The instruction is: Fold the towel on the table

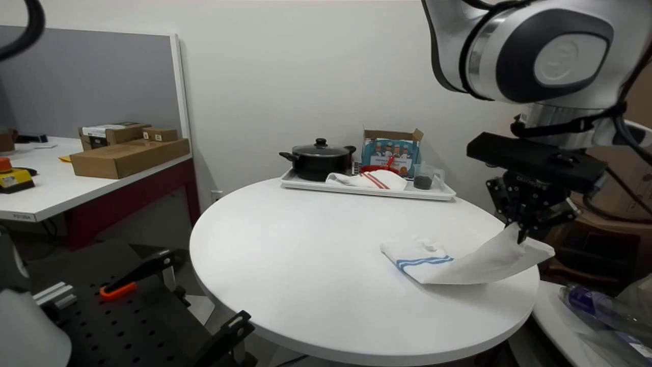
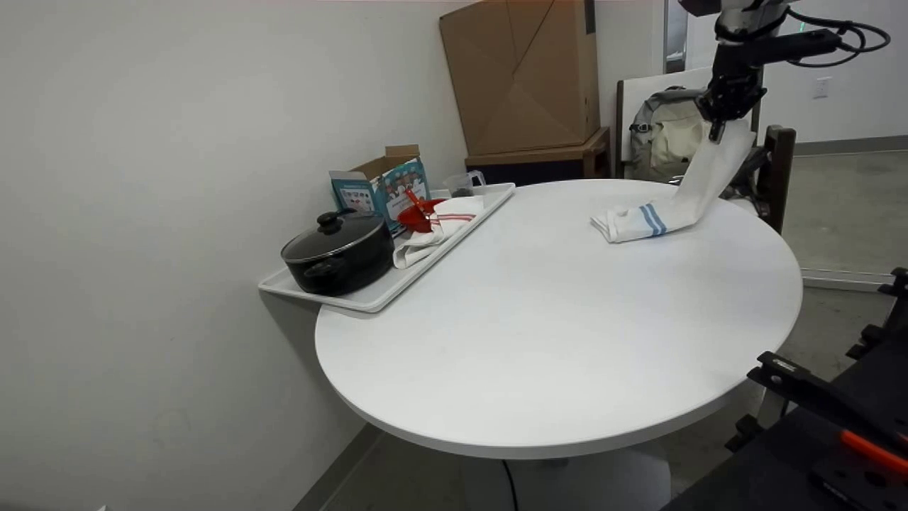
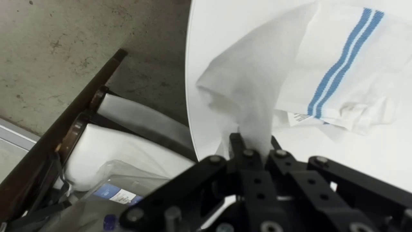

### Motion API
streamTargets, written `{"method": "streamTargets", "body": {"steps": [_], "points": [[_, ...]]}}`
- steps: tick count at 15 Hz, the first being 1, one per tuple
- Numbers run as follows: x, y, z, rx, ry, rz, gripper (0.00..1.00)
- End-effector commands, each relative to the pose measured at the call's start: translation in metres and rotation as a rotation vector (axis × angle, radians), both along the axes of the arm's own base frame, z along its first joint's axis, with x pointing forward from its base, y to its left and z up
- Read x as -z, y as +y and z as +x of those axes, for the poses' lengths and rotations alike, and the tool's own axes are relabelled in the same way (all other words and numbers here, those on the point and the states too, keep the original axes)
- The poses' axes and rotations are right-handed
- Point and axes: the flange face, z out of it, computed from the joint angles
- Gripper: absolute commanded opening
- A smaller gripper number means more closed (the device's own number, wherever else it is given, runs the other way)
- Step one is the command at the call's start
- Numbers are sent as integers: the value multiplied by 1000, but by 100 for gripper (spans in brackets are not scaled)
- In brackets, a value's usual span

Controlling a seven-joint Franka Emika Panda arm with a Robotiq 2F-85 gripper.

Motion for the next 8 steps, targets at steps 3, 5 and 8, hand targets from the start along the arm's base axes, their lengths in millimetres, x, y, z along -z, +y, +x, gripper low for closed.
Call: {"method": "streamTargets", "body": {"steps": [3,5,8], "points": [[-44,88,14,-30,42,-66,1],[-48,126,29,-7,57,-103,1],[-42,180,49,23,82,-159,1]]}}
